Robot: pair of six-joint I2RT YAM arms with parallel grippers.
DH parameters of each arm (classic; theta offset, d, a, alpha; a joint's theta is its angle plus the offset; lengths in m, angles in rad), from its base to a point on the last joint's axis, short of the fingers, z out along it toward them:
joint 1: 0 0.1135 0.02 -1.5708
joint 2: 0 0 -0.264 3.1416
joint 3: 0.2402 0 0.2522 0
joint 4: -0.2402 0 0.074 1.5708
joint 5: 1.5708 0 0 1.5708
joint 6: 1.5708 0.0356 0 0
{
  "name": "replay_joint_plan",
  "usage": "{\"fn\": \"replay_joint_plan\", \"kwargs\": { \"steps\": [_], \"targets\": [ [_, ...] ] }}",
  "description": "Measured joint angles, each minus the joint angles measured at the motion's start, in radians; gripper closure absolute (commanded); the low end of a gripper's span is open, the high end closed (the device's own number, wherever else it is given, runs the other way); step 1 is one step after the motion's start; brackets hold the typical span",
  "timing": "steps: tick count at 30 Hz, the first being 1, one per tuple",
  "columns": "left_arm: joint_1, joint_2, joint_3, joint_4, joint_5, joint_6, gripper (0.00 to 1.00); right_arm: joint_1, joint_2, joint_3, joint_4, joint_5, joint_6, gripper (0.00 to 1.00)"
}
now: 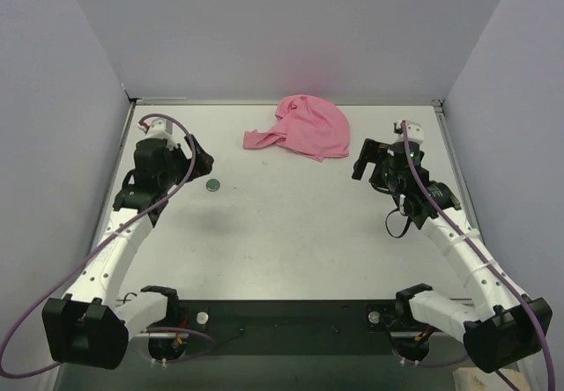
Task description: Pin the brooch onto the clothing
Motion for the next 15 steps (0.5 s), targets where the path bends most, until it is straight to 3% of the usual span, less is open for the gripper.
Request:
{"fn": "replay_joint_plan", "kwargs": {
  "steps": [8, 15],
  "targets": [
    [-0.027, 0.264, 0.140, 0.015, 0.026, -0.008, 0.03, 0.000, 0.016, 0.000, 0.000, -0.007, 0.000, 0.00],
    [-0.152, 0.665, 0.459, 0.051, 0.068, -0.015, 0.03, 0.000, 0.050, 0.001, -0.003, -0.028, 0.002, 0.00]
  ]
}}
